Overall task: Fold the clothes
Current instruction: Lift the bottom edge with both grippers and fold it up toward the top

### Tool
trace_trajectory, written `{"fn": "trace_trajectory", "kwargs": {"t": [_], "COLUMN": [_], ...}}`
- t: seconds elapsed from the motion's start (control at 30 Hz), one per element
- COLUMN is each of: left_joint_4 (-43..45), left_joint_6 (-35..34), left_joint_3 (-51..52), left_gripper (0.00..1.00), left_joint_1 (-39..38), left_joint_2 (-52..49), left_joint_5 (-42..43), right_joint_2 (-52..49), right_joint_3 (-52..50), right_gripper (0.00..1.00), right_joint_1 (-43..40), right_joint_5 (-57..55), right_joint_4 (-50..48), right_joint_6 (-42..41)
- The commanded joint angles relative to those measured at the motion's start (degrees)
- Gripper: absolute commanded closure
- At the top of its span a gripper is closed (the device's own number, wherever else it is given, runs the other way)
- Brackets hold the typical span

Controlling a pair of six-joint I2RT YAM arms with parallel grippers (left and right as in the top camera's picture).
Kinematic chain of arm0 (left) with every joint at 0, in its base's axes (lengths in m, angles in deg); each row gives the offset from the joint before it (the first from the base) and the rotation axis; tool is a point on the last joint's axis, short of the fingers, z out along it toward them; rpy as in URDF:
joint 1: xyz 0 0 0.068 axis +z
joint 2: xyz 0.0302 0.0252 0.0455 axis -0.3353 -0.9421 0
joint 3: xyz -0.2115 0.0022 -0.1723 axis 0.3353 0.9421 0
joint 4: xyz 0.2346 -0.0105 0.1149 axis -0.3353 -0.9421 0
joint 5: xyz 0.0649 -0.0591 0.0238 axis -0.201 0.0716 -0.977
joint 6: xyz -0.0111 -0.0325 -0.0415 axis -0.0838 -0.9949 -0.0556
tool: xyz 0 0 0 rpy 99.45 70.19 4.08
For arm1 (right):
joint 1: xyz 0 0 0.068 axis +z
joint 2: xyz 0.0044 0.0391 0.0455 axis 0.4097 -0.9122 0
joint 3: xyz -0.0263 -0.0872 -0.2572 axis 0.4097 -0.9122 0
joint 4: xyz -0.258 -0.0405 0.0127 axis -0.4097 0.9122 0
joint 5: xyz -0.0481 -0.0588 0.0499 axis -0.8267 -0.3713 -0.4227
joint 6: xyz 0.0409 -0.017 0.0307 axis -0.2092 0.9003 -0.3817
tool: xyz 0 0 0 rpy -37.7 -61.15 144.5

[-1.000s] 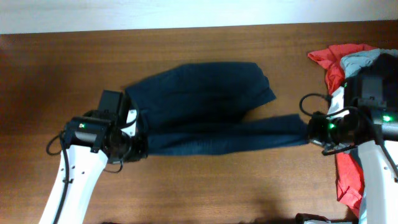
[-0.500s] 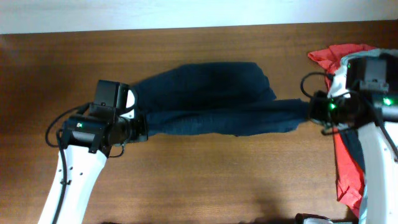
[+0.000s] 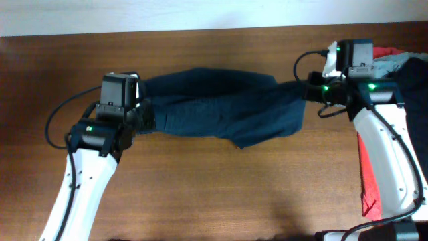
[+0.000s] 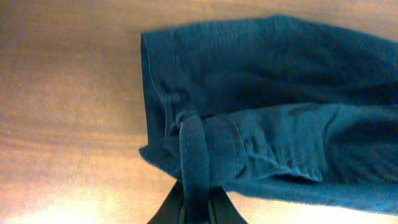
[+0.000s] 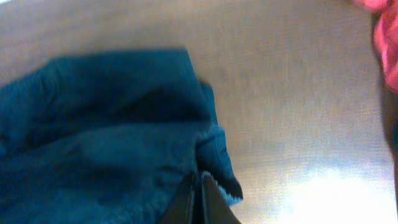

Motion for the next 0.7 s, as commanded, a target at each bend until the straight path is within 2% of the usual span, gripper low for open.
{"fn": "trace_trajectory", "kwargs": {"t": [0.0, 0.13, 0.3, 0.67], "left_joint_4": [2.5, 6.1, 10.2, 19.6], "left_joint_6": [-0.6, -0.6, -0.6, -1.0], "left_joint_3": [-1.1, -1.1, -1.1, -1.1], "left_gripper": [0.91, 0.92, 0.92, 0.92], "left_joint_1": [0.5, 0.5, 0.5, 0.7], "left_joint_2": [-3.1, -6.7, -9.2, -15.1], "left_joint_5": [-2.3, -2.9, -7.3, -9.8], "right_joint_2": [-0.6, -1.2, -2.9, -13.6], "right_joint_3": [1.2, 1.2, 1.2, 1.2], "right_gripper": [0.96, 0.96, 0.96, 0.96], "right_joint_1": [1.8, 2.7, 2.7, 4.5], "right_joint_5": [-5.1, -5.1, -5.1, -4.7], "right_joint_4": [-3.4, -9.0, -10.7, -19.8], "right_joint_6": [0.2, 0.2, 0.2, 1.4]}}
